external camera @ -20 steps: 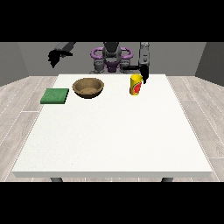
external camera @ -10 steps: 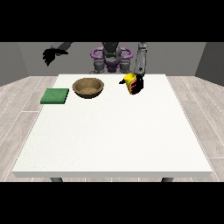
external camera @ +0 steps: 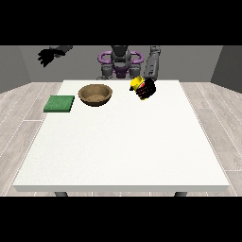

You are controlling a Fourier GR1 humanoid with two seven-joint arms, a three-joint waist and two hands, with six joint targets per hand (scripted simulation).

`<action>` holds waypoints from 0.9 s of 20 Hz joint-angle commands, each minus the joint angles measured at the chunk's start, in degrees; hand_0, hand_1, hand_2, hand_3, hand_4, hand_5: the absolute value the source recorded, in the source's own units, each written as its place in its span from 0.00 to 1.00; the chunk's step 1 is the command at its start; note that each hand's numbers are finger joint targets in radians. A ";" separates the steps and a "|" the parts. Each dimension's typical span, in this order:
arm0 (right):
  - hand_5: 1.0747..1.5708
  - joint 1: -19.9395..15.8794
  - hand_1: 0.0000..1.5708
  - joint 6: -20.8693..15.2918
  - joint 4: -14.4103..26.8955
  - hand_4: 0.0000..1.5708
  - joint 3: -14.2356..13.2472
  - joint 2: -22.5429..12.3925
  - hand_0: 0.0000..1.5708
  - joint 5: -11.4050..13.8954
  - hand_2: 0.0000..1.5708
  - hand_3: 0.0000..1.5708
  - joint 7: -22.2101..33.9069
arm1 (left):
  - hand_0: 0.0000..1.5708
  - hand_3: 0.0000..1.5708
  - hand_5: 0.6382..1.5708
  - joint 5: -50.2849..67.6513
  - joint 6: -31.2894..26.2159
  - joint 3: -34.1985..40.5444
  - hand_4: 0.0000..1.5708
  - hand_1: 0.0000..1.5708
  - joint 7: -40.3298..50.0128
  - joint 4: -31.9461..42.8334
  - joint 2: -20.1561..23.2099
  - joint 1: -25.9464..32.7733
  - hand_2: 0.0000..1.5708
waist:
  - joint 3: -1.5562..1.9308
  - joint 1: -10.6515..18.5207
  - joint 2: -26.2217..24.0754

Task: Pick the cup and pour the ball into the bowl, then pick the bowl and place it on the pad

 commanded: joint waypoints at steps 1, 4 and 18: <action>1.00 -0.43 0.00 -2.00 -0.65 0.30 1.34 -0.60 0.00 -0.97 0.00 0.00 7.74 | 0.84 1.00 0.98 -8.42 5.40 -4.48 0.78 0.84 11.07 1.36 2.79 -3.03 1.00 | -0.01 0.32 -7.57; 1.00 -3.38 0.00 -5.24 2.25 0.35 0.42 -1.50 0.00 0.97 0.00 0.00 8.31 | 0.85 1.00 0.98 -17.07 8.07 -10.26 0.77 0.85 20.66 2.66 2.48 -8.04 1.00 | 0.08 2.53 -8.52; 0.98 -3.75 0.00 -6.45 9.23 0.40 -0.10 -1.62 0.00 2.20 0.00 0.00 9.87 | 0.58 0.79 1.00 -51.27 0.42 -27.98 0.67 0.58 57.93 15.55 -1.61 -24.11 1.00 | 0.01 5.78 -16.12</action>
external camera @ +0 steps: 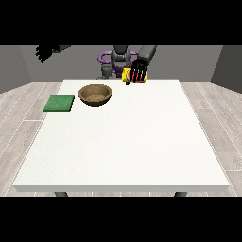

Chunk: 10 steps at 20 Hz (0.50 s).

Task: Pick the cup and pour the ball into the bowl, then pick the bowl and place it on the pad

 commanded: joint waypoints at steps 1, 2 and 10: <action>0.98 -2.62 0.00 0.11 2.65 0.41 -1.66 -2.00 0.00 -1.39 0.00 0.00 1.74 | 0.51 0.78 1.00 -6.97 -6.62 -3.39 0.68 0.51 9.93 1.19 -2.70 -6.74 1.00 | -0.09 1.41 -0.43; 0.99 -1.93 0.00 -1.30 2.31 0.41 -0.21 0.90 0.00 0.50 0.00 0.00 -0.99 | 0.50 0.79 1.00 -8.46 -6.11 -4.97 0.69 0.50 11.80 0.67 -4.23 -5.41 1.00 | -0.10 1.01 0.62; 0.98 -7.08 0.00 0.21 3.17 0.42 2.84 1.25 0.00 1.16 0.00 0.00 0.79 | 0.29 0.77 1.00 -14.97 -16.84 -15.00 0.48 0.29 27.54 -4.24 -4.39 -8.25 1.00 | -0.13 -4.95 2.49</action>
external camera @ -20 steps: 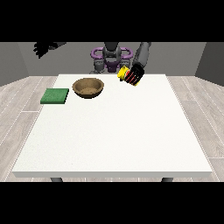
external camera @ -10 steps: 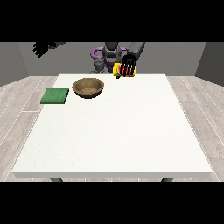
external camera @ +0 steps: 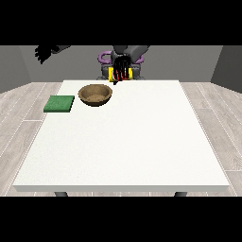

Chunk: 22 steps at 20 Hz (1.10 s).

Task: Pick the cup and pour the ball into the bowl, then pick the bowl and place it on the pad

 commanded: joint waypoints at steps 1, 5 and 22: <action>0.98 -2.97 0.00 -0.51 -1.48 0.43 2.40 1.11 0.00 0.43 0.00 0.00 2.46 | 0.26 0.82 0.99 -3.05 -8.78 -3.99 0.45 0.26 5.78 -1.05 -0.43 -3.46 0.96 | -0.03 -2.80 -0.84; 0.98 -1.82 0.00 2.28 3.58 0.43 0.71 -0.19 0.00 0.57 0.00 0.00 -1.69 | 0.00 0.90 1.00 -3.52 -16.93 -11.39 0.52 0.00 5.34 -7.97 -0.45 -1.44 0.69 | 0.01 -2.05 -0.55; 1.00 0.45 0.00 -0.51 3.50 0.45 -0.96 1.92 0.00 0.00 0.00 0.00 -2.75 | 0.40 0.00 1.00 30.90 9.44 16.84 0.70 0.40 -12.84 -32.58 -0.33 9.56 0.18 | -1.21 7.26 9.61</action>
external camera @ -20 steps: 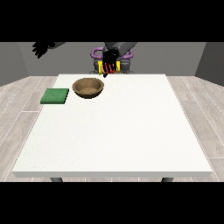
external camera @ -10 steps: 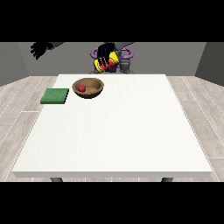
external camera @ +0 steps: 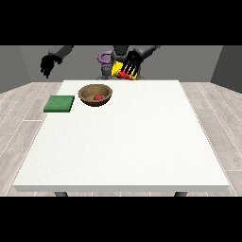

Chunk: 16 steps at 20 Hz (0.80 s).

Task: Pick the cup and pour the ball into the bowl, then pick the bowl and place it on the pad

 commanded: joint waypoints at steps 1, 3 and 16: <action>1.00 -1.39 0.00 -1.85 0.17 0.45 0.89 2.32 0.00 0.47 0.00 0.00 -0.19 | 0.00 0.00 1.00 18.11 5.84 9.03 0.58 0.00 -5.21 -11.01 -1.88 0.54 0.00 | -0.61 1.90 4.21; 1.00 -2.00 0.00 -2.80 0.20 0.44 0.48 1.80 0.00 0.60 0.00 0.00 0.31 | 0.00 0.00 0.97 27.70 3.53 12.45 0.34 0.00 -7.41 -15.71 -1.91 0.31 0.00 | -0.60 3.02 5.12; 1.00 -3.01 0.00 -14.95 -3.98 0.00 -0.06 10.23 0.00 1.77 0.00 0.00 -3.05 | 0.00 0.00 0.92 68.58 -35.66 39.75 0.22 0.00 -17.85 -18.60 18.56 0.31 0.00 | 0.34 13.07 11.62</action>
